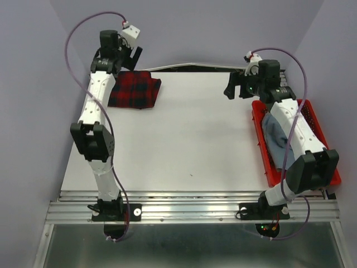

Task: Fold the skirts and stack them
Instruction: Neatly place the folded skirt to the corner, then grab the skirt from the pile

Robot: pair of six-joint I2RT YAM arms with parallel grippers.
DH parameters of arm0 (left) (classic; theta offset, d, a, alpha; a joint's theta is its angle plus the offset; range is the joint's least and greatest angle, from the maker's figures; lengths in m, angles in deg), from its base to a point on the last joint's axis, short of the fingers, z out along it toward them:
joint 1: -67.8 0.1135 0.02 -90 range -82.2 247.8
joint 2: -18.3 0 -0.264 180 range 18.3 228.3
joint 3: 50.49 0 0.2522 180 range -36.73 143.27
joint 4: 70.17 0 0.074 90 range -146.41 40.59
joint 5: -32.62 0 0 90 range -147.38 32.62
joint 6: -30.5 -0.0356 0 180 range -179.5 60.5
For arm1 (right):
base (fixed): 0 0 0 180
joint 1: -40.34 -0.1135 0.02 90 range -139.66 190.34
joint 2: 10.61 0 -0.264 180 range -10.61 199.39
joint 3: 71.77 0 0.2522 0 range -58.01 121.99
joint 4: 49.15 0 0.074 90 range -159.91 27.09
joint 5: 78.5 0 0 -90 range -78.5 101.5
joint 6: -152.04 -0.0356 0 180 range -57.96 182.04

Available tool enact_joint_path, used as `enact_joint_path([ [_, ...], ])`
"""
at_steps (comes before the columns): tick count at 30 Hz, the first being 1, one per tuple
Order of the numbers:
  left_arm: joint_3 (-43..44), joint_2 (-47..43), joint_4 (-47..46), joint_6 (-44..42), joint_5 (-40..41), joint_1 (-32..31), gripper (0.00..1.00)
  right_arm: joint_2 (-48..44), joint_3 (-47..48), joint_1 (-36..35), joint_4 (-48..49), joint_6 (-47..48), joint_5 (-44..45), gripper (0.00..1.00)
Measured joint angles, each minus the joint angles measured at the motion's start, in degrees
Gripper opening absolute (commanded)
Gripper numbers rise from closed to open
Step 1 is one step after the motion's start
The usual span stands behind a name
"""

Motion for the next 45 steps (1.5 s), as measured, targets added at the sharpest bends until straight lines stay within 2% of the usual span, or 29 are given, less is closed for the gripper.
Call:
enact_joint_path([
  [4, -4.6, -16.3, -3.3, 4.6, 0.0, -0.3, 0.99, -6.4, -2.1, 3.1, 0.0, 3.1, 3.9, 1.0],
  [9, -25.2, -40.8, -5.6, 5.7, -3.1, -0.2, 0.99, -17.6, -11.0, 8.2, 0.1, 6.9, 7.7, 1.0],
  [15, -46.5, -59.2, 0.8, 6.4, -7.2, -0.2, 0.99, -22.2, -19.4, 9.2, -4.4, 9.9, 13.6, 1.0],
  [19, -52.7, -62.2, 6.3, 7.7, -9.0, -0.2, 0.99, -22.1, -22.3, 10.8, -7.9, 12.5, 18.6, 1.0],
  [22, -54.6, -62.8, 10.4, 8.3, -10.0, -0.2, 0.99, -20.5, -22.6, 15.8, -8.4, 15.6, 21.1, 1.0],
  [26, -54.6, -62.8, 14.1, 8.9, -10.7, -0.2, 0.99, -16.0, -20.9, 24.2, -8.6, 19.3, 19.5, 1.0],
  [29, -54.2, -61.7, 16.3, 9.0, -10.8, -0.2, 0.99, -8.9, -18.0, 32.9, -8.3, 21.9, 17.5, 1.0],
  [34, -54.1, -58.4, 18.4, 8.7, -10.8, -0.2, 0.99, -2.1, -16.3, 35.6, -7.3, 24.4, 13.4, 1.0],
  [38, -54.1, -57.5, 19.1, 8.1, -10.7, -0.2, 0.99, 3.9, -16.2, 35.6, -6.2, 25.5, 10.3, 0.92],
  [39, -54.1, -57.5, 19.1, 8.0, -10.8, -0.2, 0.99, 5.1, -16.2, 35.6, -5.9, 25.5, 9.9, 0.82],
  [41, -54.1, -57.5, 19.1, 7.6, -10.8, -0.2, 0.99, 7.6, -16.2, 35.6, -5.4, 25.6, 9.1, 0.7],
  [42, -54.1, -57.5, 19.0, 7.3, -10.8, -0.2, 0.99, 8.5, -16.2, 35.6, -5.3, 25.6, 8.5, 0.57],
  [44, -54.1, -57.5, 18.8, 7.0, -10.8, -0.2, 0.99, 8.7, -16.2, 35.6, -5.3, 25.4, 7.6, 0.46],
  [45, -54.1, -57.5, 18.6, 6.8, -10.8, -0.2, 0.99, 8.4, -16.3, 35.6, -5.2, 25.7, 7.1, 0.32],
])
